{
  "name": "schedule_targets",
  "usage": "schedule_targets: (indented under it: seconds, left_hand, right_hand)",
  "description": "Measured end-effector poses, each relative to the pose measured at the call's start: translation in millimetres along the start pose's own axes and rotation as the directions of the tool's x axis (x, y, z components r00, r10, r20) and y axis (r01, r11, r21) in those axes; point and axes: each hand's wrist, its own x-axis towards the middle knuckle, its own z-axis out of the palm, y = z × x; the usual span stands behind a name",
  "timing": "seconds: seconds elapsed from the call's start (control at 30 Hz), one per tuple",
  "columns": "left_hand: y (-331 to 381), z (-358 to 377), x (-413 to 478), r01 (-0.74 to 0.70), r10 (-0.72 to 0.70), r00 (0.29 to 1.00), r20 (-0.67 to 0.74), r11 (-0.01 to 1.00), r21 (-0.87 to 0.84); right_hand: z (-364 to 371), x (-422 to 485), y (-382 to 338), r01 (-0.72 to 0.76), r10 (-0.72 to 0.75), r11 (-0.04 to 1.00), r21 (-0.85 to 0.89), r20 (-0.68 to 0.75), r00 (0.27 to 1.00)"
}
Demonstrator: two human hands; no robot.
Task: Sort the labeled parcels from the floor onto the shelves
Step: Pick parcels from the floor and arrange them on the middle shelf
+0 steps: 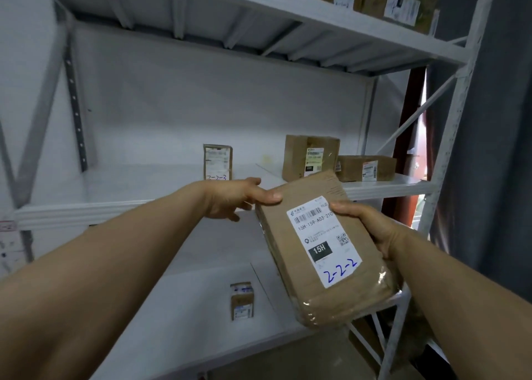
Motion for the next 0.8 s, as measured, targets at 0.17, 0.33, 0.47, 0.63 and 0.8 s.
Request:
schedule_targets:
  seconds: [0.17,0.33,0.47,0.63,0.8]
  left_hand:
    - [-29,-15,-27,0.061,-0.048,0.996,0.08,0.985,-0.163]
    - [-27,-39,-42,-0.007,0.033,0.994,0.108,0.973,-0.231]
    - [-15,-78,-49,-0.108,0.102,0.994,-0.04,0.974,-0.197]
    - [-11,-144,-62,-0.251,0.206,0.935,-0.287,0.959,-0.131]
    - [-31,-214,-77,-0.355,0.256,0.835,-0.487,0.927,-0.122]
  right_hand:
    - [18,25,-22,0.143,-0.141,0.989,0.041,-0.043,0.989]
    - [54,59,-52,0.258,-0.254,0.961,0.101,-0.048,0.966]
    - [91,90,-79,0.33,-0.325,0.933,0.143,-0.056,0.944]
    - [154,138,-110,0.412,-0.409,0.9,0.143,-0.048,0.911]
    - [216,193,-127,0.441,-0.44,0.898,0.015,0.072,0.895]
